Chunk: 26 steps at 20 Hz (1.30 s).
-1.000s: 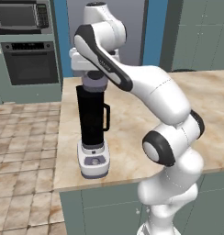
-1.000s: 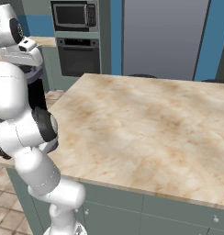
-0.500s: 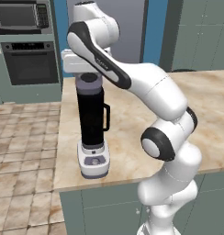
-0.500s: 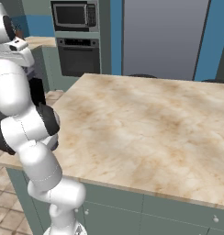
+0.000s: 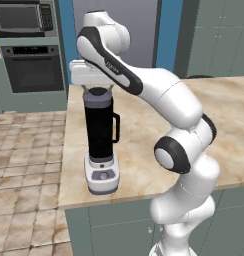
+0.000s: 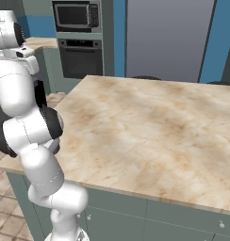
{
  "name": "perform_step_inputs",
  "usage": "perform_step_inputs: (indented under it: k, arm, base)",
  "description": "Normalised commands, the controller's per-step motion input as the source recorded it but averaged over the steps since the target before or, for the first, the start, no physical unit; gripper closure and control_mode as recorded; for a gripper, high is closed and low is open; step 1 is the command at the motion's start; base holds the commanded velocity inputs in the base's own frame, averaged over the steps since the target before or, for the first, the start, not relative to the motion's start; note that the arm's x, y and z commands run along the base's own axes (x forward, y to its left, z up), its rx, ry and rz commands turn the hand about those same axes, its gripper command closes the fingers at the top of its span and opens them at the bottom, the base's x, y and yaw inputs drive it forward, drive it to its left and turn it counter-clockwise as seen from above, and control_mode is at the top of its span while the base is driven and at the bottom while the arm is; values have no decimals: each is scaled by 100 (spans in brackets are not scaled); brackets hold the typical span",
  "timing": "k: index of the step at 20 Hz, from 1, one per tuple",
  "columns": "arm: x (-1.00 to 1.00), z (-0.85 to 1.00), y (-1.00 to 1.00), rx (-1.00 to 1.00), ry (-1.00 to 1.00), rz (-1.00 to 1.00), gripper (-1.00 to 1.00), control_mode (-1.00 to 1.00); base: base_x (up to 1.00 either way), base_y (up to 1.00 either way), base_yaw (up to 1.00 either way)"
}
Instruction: Grab the garlic and onion from the fridge, place them in the blender, close the lid, and turn on the blender to create a marinade.
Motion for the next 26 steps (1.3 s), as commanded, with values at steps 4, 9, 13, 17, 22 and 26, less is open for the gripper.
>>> perform_step_inputs:
  k: [4,9,13,17,22,26]
  arm:
    - [39,-1,-2,0,-1,0,100,-100]
    - [47,-8,-8,0,-8,1,100,-100]
    - [29,-28,0,0,-6,0,100,-100]
    - [-11,-53,0,-1,-24,1,100,-100]
    - [-2,-49,0,-1,-17,0,100,-100]
    - [0,-54,0,0,-11,0,100,-100]
  base:
    - [0,0,0]
    - [0,0,0]
    - [0,0,0]
    - [0,0,0]
    - [0,0,0]
    - [0,0,0]
